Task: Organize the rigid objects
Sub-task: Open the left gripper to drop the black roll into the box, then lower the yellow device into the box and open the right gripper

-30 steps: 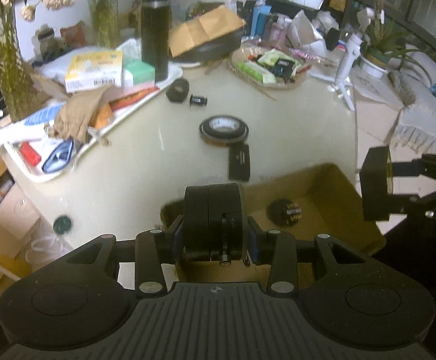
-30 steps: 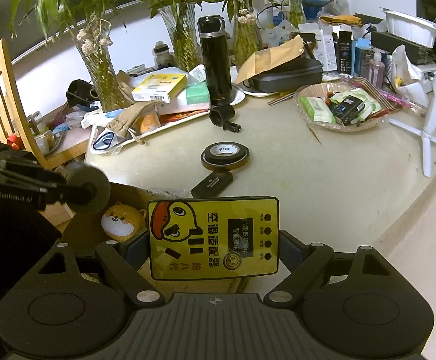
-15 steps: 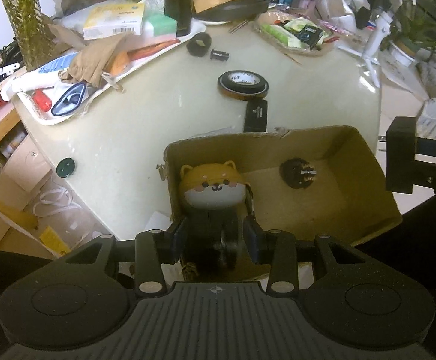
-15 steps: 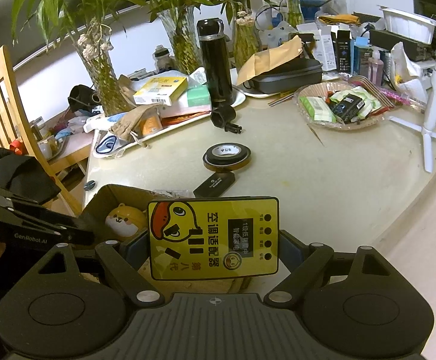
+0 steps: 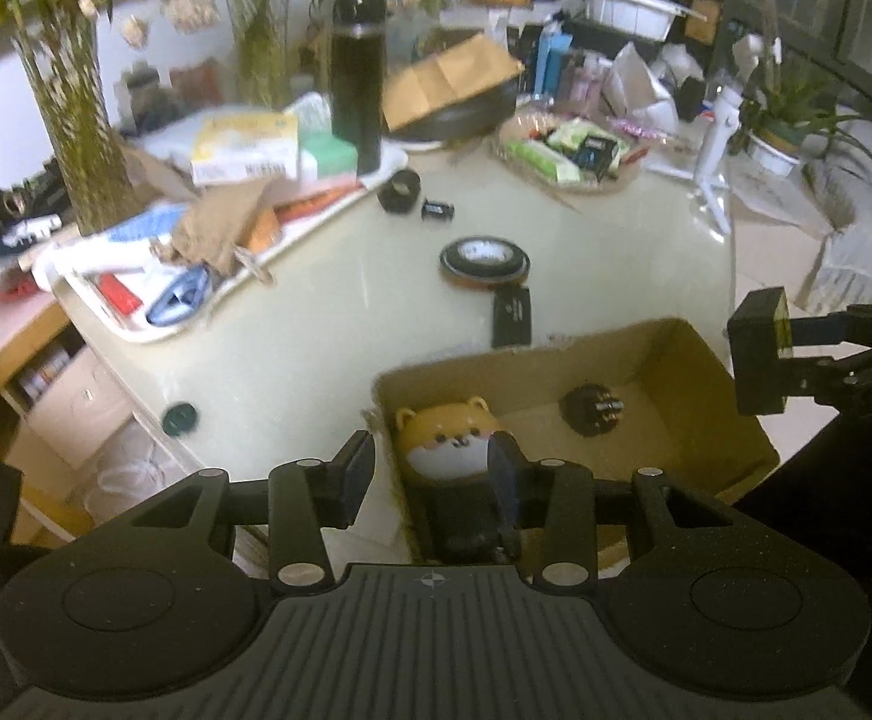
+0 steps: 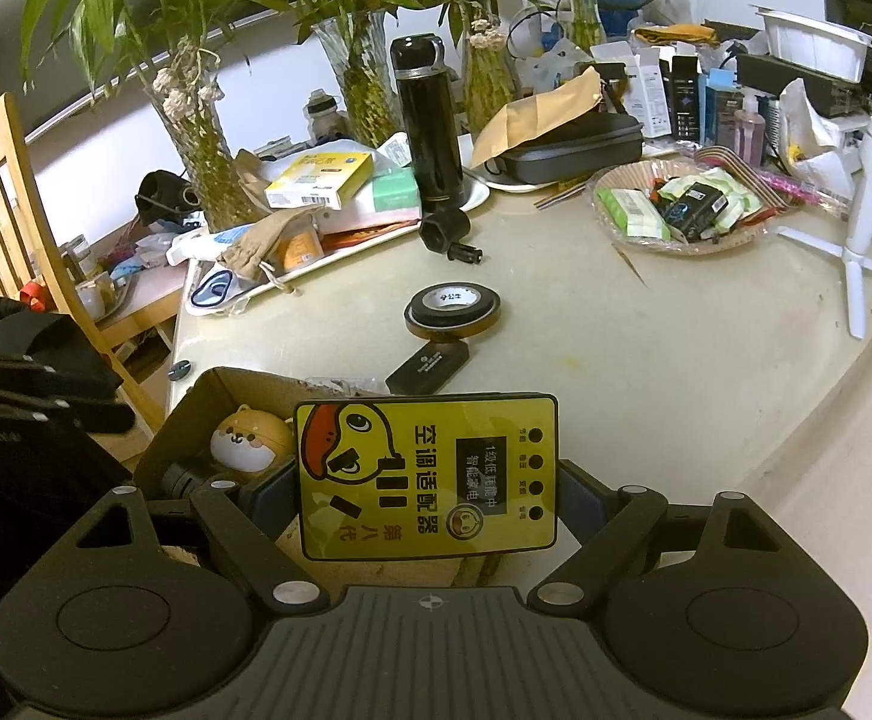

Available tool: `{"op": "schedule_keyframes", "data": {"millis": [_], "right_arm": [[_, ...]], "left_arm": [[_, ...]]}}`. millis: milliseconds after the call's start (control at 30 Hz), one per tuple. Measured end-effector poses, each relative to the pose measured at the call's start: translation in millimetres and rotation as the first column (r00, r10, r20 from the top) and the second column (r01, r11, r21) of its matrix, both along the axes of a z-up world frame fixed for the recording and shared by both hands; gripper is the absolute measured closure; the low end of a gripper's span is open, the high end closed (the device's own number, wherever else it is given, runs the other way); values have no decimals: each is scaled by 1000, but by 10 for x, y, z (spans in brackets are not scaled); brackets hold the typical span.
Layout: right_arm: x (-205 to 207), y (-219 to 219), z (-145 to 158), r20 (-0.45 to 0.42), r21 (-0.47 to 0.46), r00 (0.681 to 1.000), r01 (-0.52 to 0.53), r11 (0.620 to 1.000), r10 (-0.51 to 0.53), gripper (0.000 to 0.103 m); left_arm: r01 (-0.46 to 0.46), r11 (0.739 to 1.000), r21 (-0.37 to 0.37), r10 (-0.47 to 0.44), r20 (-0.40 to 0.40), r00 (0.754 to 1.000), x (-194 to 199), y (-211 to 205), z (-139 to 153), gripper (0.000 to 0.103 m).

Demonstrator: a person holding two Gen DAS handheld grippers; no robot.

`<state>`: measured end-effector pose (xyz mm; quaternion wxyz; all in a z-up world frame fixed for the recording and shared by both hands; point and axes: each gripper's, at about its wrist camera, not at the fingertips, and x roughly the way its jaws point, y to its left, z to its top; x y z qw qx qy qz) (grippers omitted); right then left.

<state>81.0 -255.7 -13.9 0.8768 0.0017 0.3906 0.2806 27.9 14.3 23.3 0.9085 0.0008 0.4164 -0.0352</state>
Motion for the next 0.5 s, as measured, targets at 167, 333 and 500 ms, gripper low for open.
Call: {"op": "schedule_keyframes", "data": {"millis": [167,333,500], "right_arm": [[-19,19,-11,-2,-11,1000,-7,1000,7,15],[-58,68,-26,-5,-22,1000,-13,1000,13,15],[-87,153,-36,-9,-38,1000,-29,999,28,15]], "left_arm": [[-23,1000,17,22,43,999,-63,133,70,62],[-41,998,46,37,82,996,-141,237,71,61],[-38,998,50,33,101,994,-193,239,37,49]]}}
